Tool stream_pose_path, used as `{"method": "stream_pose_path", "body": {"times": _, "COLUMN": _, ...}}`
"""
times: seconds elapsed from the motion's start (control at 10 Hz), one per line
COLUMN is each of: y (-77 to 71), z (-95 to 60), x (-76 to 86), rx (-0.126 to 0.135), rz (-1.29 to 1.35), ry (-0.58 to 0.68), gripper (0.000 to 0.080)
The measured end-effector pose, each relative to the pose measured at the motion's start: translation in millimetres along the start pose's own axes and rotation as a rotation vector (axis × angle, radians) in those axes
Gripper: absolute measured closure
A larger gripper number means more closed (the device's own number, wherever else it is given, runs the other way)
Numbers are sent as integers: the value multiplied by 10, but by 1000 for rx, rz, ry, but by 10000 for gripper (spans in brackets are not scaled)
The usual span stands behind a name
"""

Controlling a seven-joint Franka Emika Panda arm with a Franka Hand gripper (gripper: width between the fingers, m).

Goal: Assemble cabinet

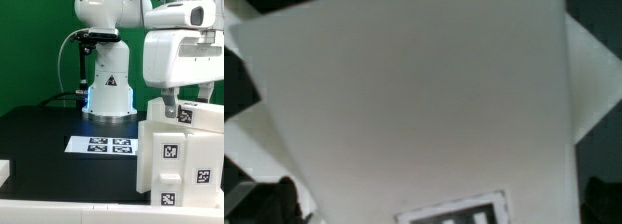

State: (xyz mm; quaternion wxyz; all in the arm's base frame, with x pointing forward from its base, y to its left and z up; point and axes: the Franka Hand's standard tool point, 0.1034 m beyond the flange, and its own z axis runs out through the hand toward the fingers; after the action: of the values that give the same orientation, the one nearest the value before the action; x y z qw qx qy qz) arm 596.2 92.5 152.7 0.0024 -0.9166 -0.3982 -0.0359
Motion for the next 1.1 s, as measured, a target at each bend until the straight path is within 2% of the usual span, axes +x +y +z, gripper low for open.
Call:
{"method": "stream_pose_path", "body": {"times": 0.1, "y": 5, "z": 2, "x": -5, "rx": 0, "rz": 3, "ry": -1, "gripper": 12}}
{"method": "stream_pose_path", "body": {"times": 0.2, "y": 4, "z": 3, "x": -4, "rx": 0, "rz": 57, "ry": 0, "gripper": 204}}
{"method": "stream_pose_path", "body": {"times": 0.3, "y": 5, "z": 5, "x": -6, "rx": 0, "rz": 147, "ry": -1, "gripper": 204}}
{"method": "stream_pose_path", "body": {"times": 0.4, "y": 5, "z": 6, "x": -6, "rx": 0, "rz": 215, "ry": -1, "gripper": 245}}
{"method": "stream_pose_path", "body": {"times": 0.9, "y": 63, "z": 19, "x": 50, "rx": -9, "rz": 594, "ry": 13, "gripper": 245}}
{"method": "stream_pose_path", "body": {"times": 1.1, "y": 74, "z": 17, "x": 74, "rx": -4, "rz": 730, "ry": 19, "gripper": 245}}
